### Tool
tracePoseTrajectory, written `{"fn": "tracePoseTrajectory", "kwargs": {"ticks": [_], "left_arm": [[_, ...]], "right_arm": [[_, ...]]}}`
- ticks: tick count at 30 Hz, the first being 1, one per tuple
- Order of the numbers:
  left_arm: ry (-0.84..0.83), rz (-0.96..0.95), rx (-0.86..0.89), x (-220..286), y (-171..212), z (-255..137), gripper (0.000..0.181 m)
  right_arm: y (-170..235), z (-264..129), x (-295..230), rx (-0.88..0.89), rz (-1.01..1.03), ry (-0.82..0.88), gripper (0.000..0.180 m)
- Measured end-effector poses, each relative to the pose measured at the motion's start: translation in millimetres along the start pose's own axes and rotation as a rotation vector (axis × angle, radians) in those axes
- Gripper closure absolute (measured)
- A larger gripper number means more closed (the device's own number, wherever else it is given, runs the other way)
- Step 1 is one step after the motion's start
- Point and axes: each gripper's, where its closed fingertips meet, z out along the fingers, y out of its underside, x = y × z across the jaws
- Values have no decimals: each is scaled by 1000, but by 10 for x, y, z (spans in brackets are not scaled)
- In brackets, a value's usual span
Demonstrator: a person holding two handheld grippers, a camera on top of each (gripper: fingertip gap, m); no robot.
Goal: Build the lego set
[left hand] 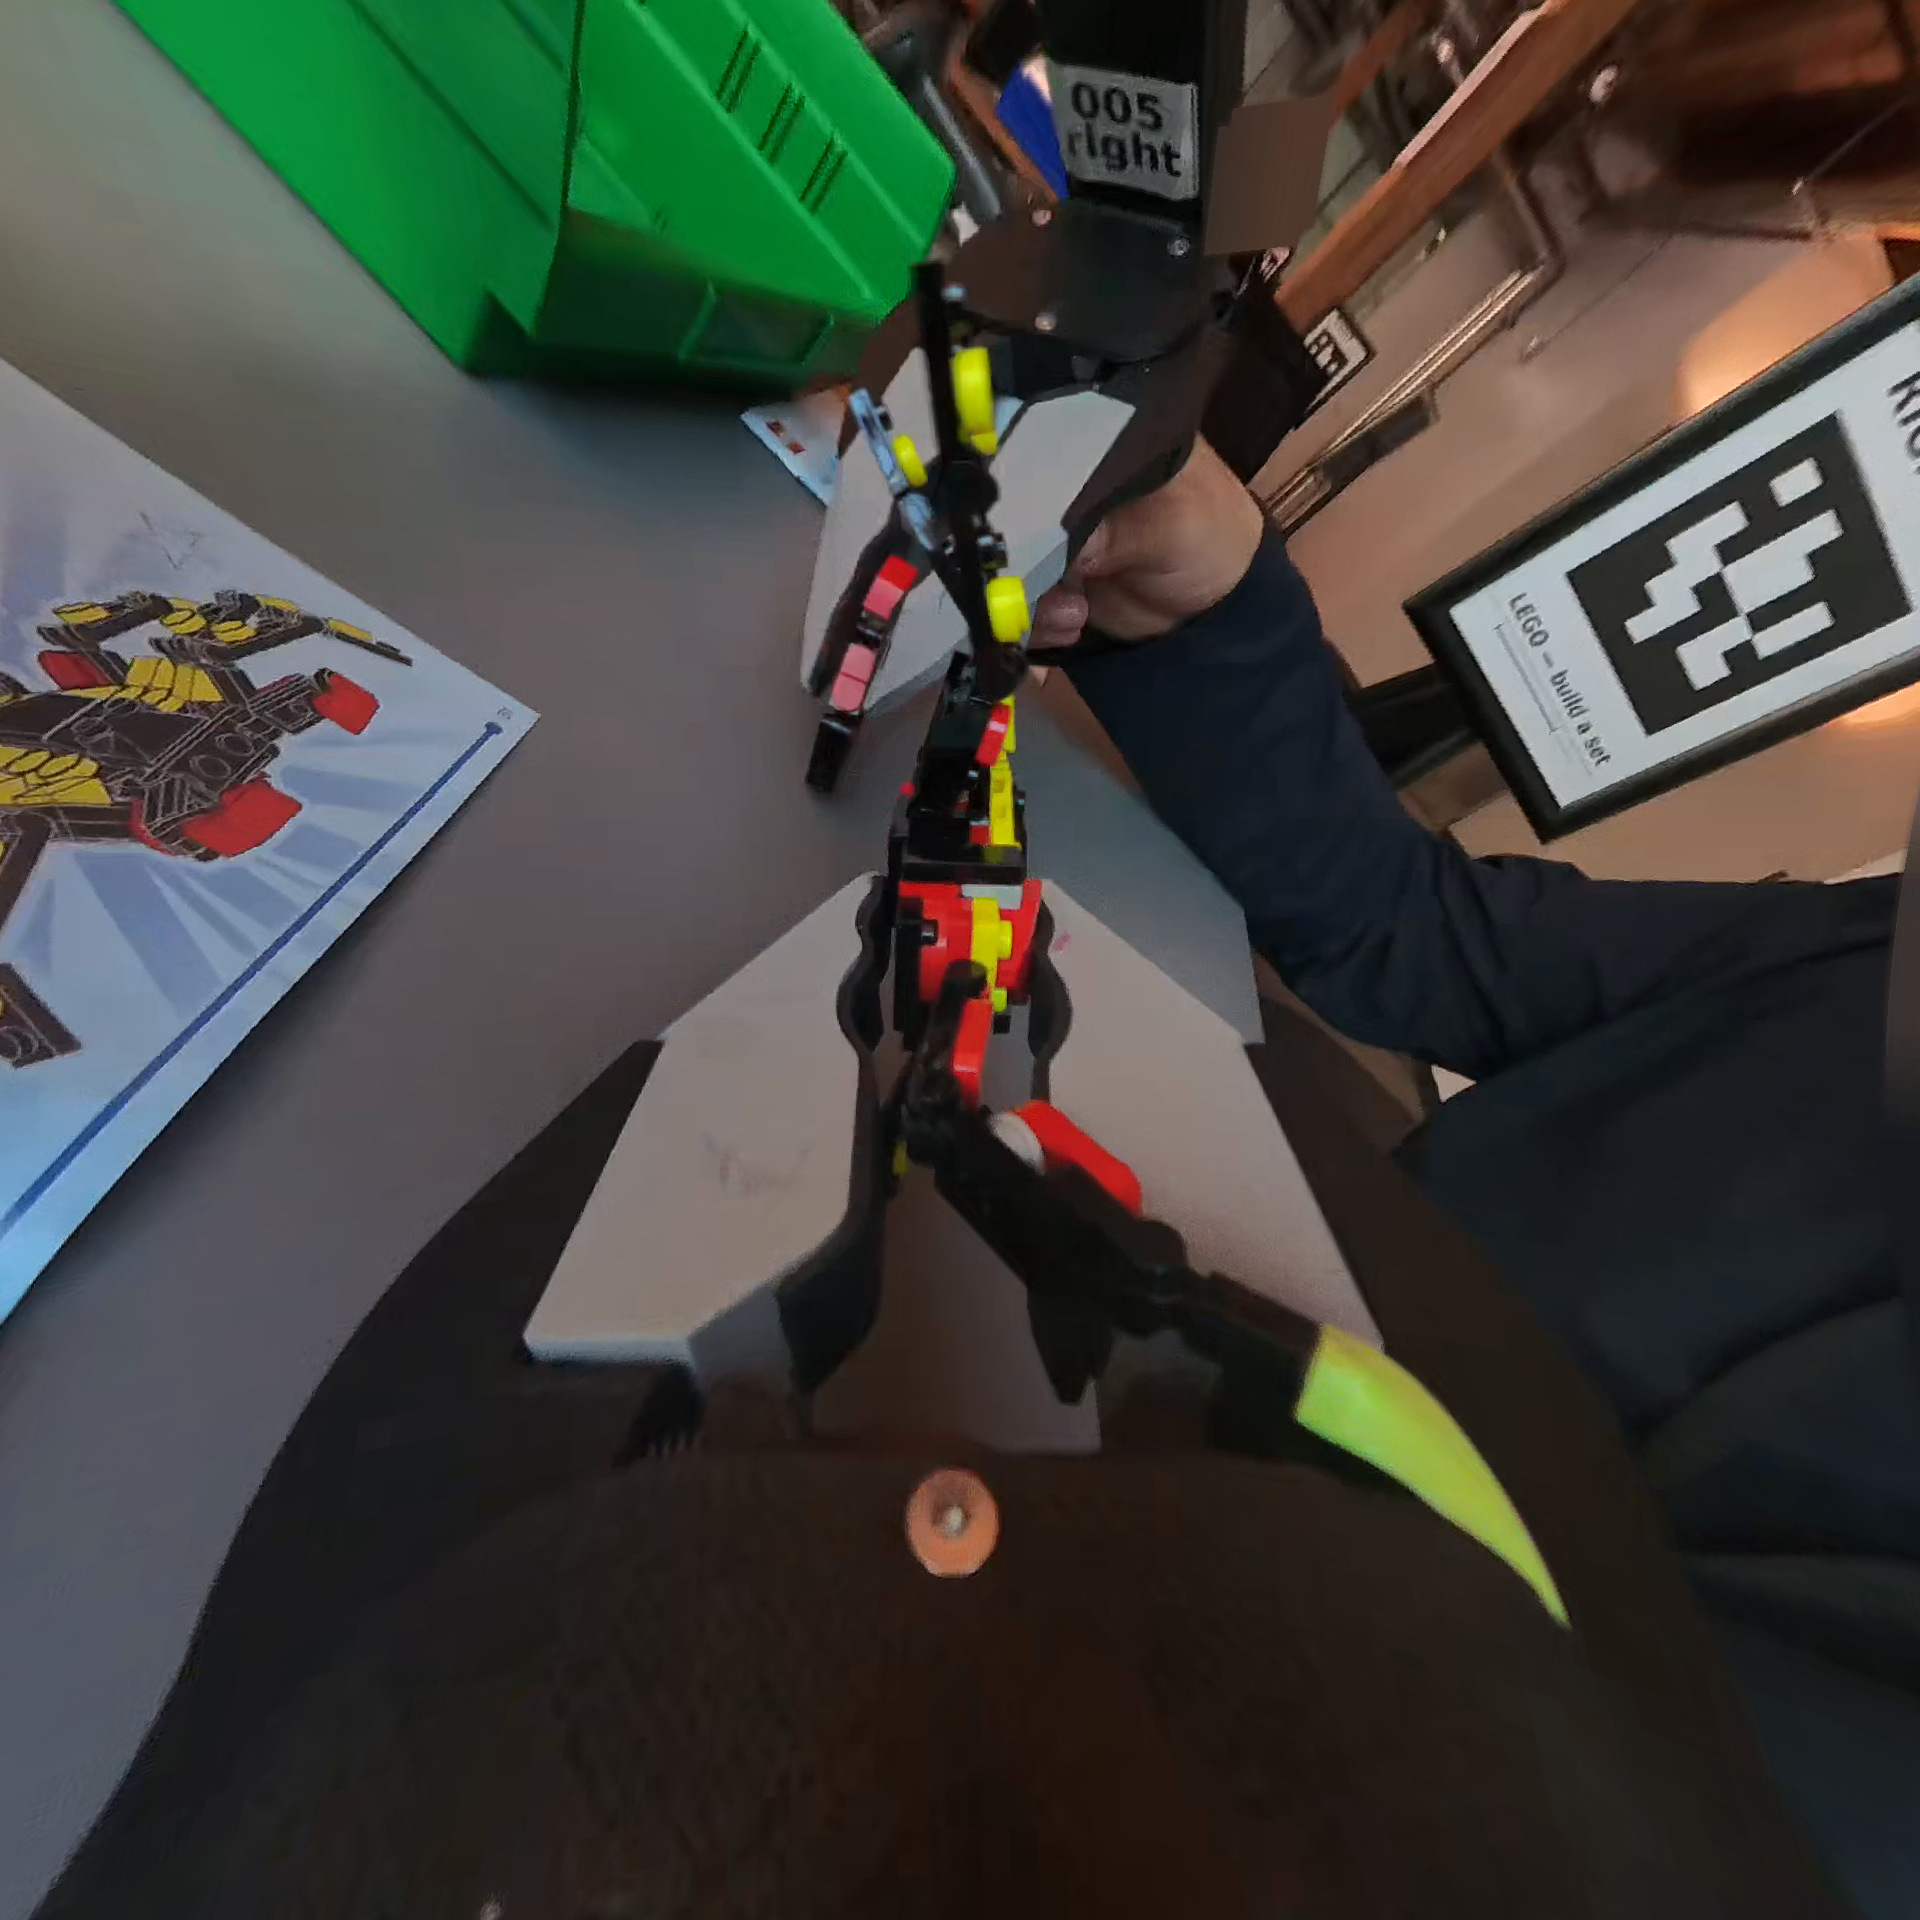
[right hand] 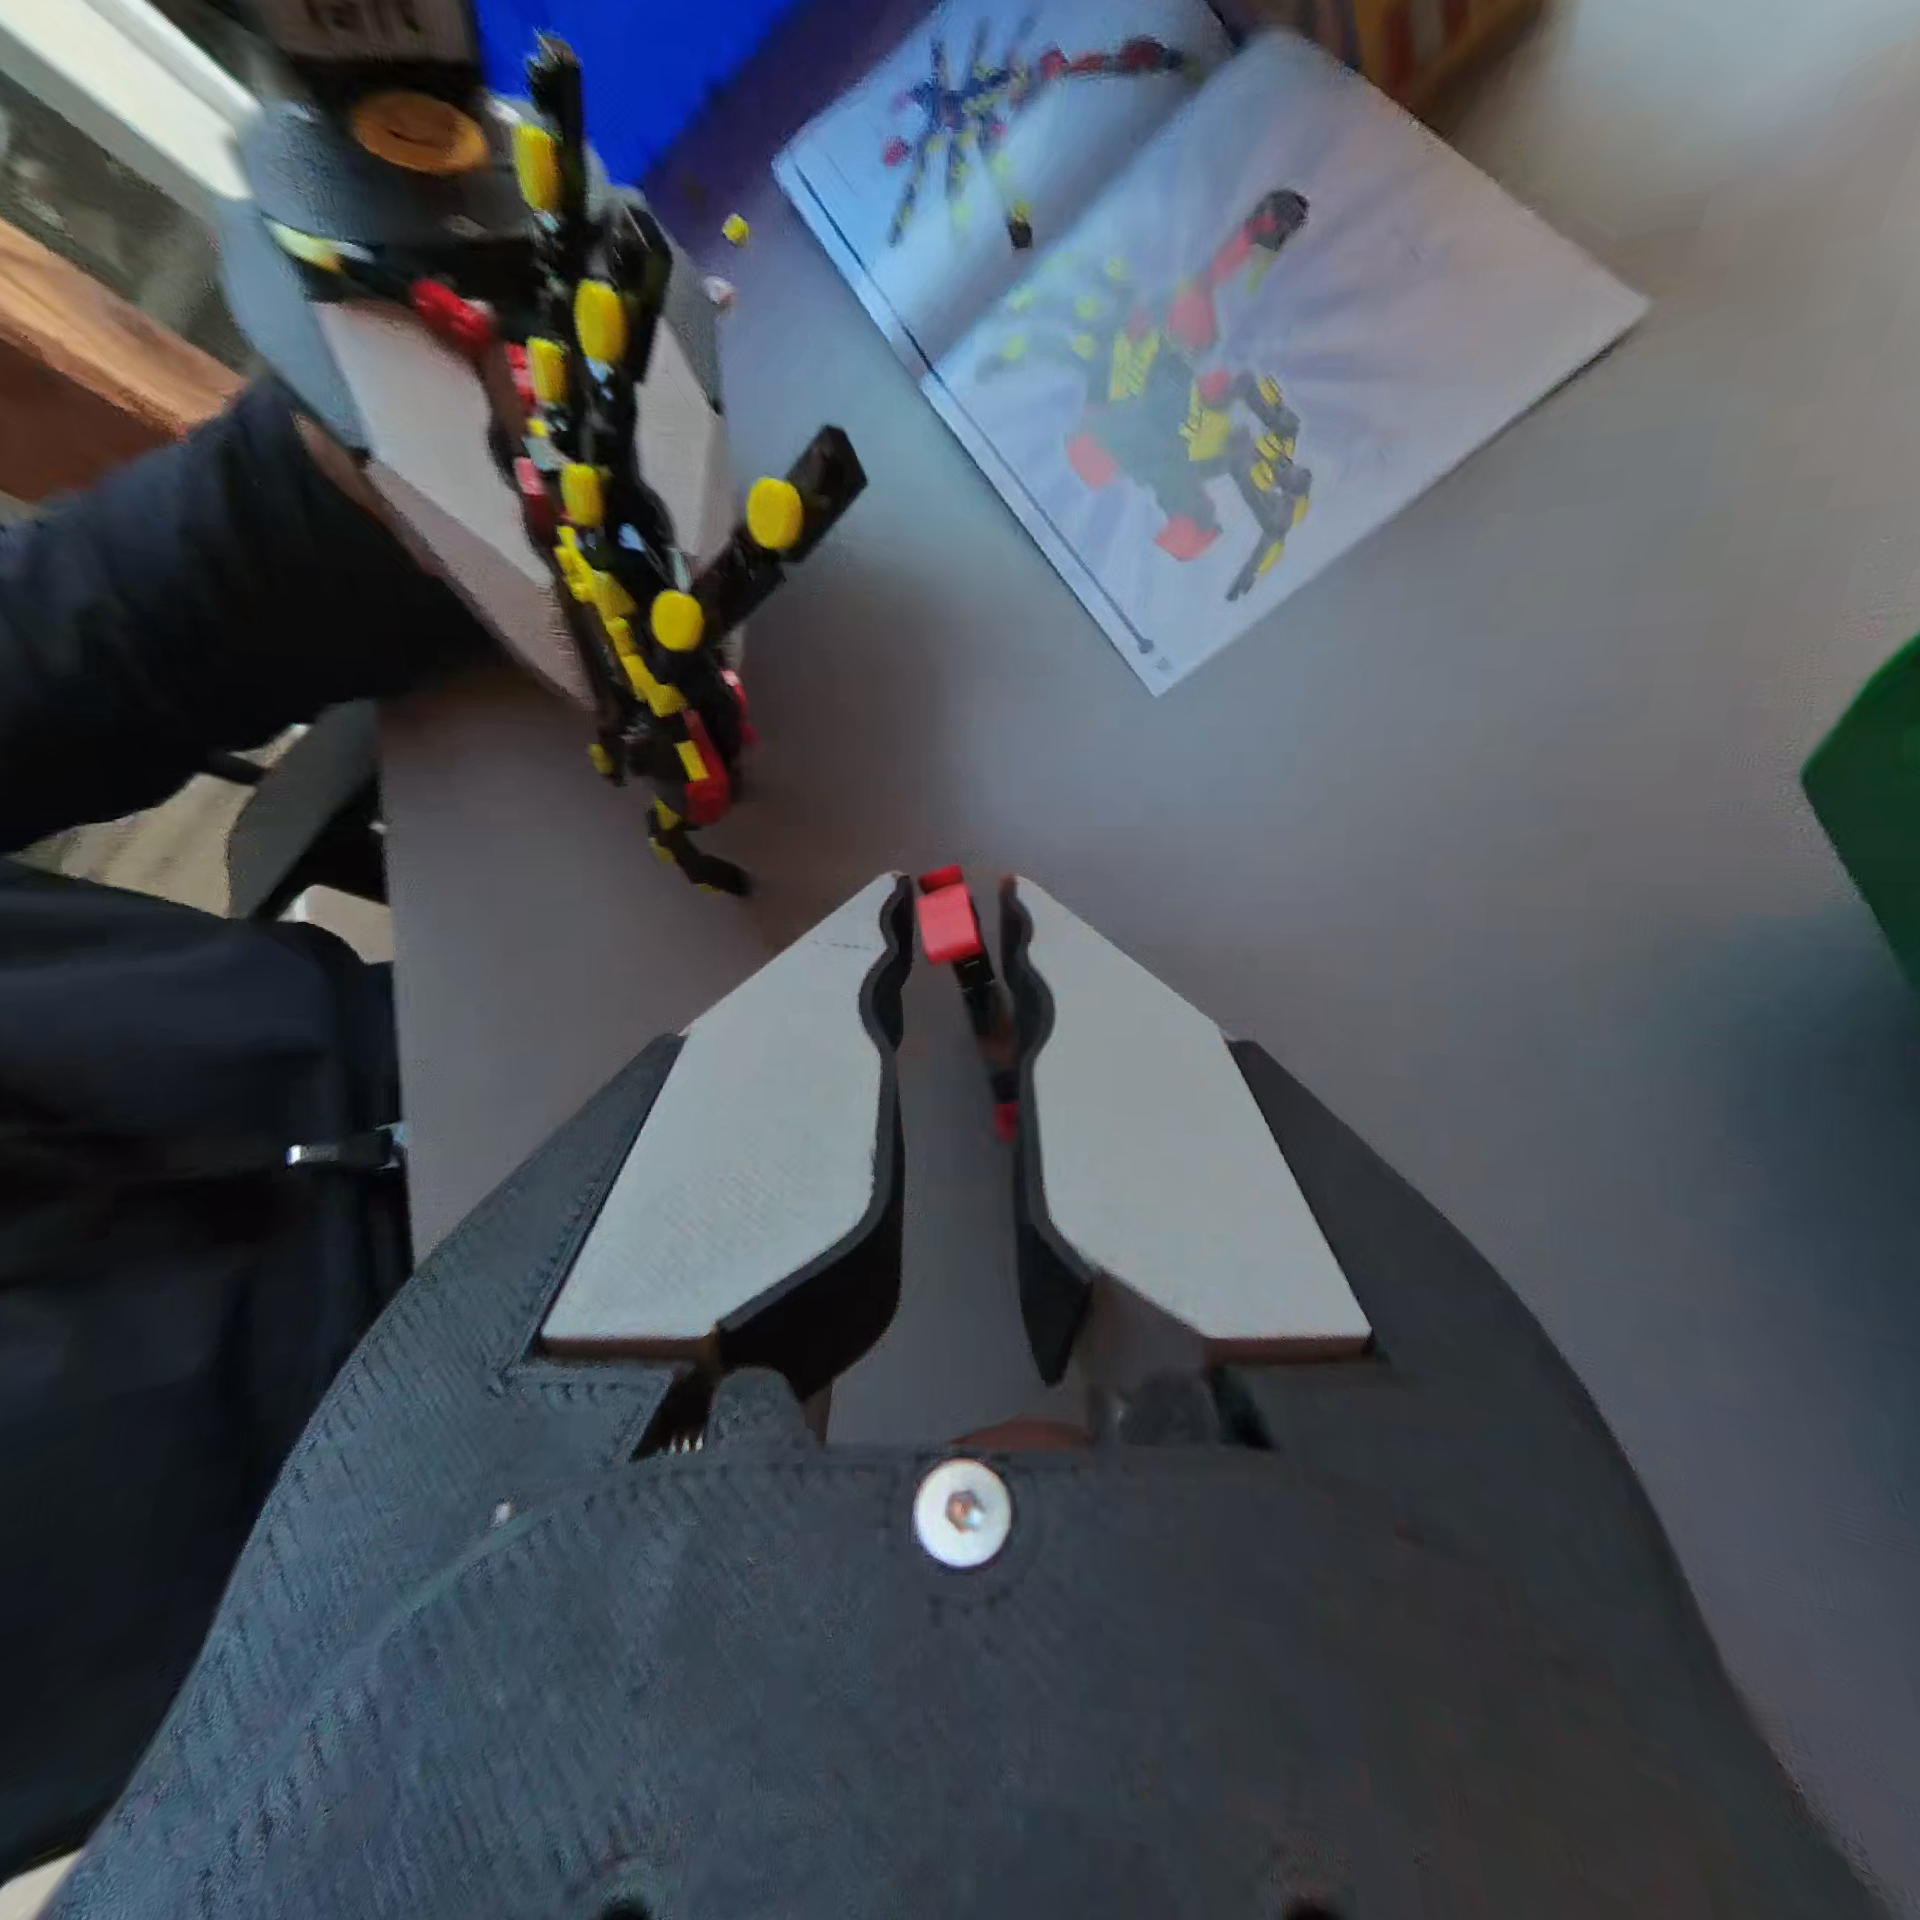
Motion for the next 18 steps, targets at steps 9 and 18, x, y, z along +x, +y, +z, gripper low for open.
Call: {"fn": "tracePoseTrajectory", "kwargs": {"ticks": [9,18], "left_arm": [[-43,-39,-1,-133,-18,-70,160],[-42,-54,-23,-136,11,-50,158]], "right_arm": [[-193,-145,9,76,-139,102,145],[-43,356,-452,-27,-286,-38,154]]}}
